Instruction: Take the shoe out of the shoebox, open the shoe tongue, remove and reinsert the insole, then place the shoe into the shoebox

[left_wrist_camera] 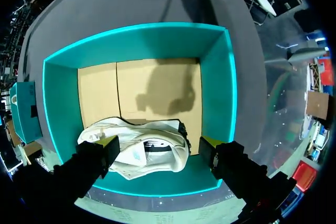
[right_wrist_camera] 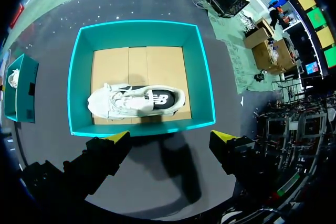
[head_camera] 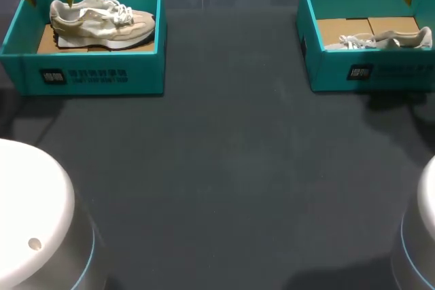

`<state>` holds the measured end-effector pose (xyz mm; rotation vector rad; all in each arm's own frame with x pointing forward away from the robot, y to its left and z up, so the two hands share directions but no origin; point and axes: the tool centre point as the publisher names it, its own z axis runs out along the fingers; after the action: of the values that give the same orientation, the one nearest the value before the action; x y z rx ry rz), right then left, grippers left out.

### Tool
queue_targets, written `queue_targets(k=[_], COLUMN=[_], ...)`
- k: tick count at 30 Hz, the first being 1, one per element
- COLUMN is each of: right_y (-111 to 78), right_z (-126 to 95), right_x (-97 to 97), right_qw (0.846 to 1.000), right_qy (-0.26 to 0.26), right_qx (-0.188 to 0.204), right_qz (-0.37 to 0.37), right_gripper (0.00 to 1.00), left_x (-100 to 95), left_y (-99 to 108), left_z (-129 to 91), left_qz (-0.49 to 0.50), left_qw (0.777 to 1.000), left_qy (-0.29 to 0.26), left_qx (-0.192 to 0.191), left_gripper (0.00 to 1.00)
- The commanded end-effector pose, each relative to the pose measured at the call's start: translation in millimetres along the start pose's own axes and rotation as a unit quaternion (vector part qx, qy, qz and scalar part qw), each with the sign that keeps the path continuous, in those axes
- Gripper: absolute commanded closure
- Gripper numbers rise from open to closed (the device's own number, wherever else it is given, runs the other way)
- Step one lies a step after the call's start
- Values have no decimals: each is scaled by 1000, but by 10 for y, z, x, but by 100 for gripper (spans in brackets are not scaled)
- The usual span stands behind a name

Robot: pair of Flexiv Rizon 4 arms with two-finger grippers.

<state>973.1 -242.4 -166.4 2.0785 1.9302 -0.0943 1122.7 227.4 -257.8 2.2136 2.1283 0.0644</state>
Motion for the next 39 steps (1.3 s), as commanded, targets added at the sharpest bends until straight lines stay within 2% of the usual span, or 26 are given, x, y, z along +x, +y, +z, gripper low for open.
queue_targets(k=[1,8,18,30,39], right_y=[-1,-1,-1,-1,-1], right_z=[1,1,1,1,1], right_x=[2,2,2,2,2], right_qw=[1000,1000,1000,1000,1000], right_qy=[0,0,0,0,0], right_qx=[0,0,0,0,0], right_qz=[0,0,0,0,0], right_gripper=[0,0,0,0,0], left_x=[-19,27,227,378,408], left_y=[89,295,485,716,716], left_z=[42,138,391,707,913], left_qz=[-5,16,-11,-35,-45], left_qw=[1000,1000,1000,999,998], left_qy=[6,4,13,15,19], left_qx=[2,-25,-10,5,28], left_gripper=[0,0,0,0,0])
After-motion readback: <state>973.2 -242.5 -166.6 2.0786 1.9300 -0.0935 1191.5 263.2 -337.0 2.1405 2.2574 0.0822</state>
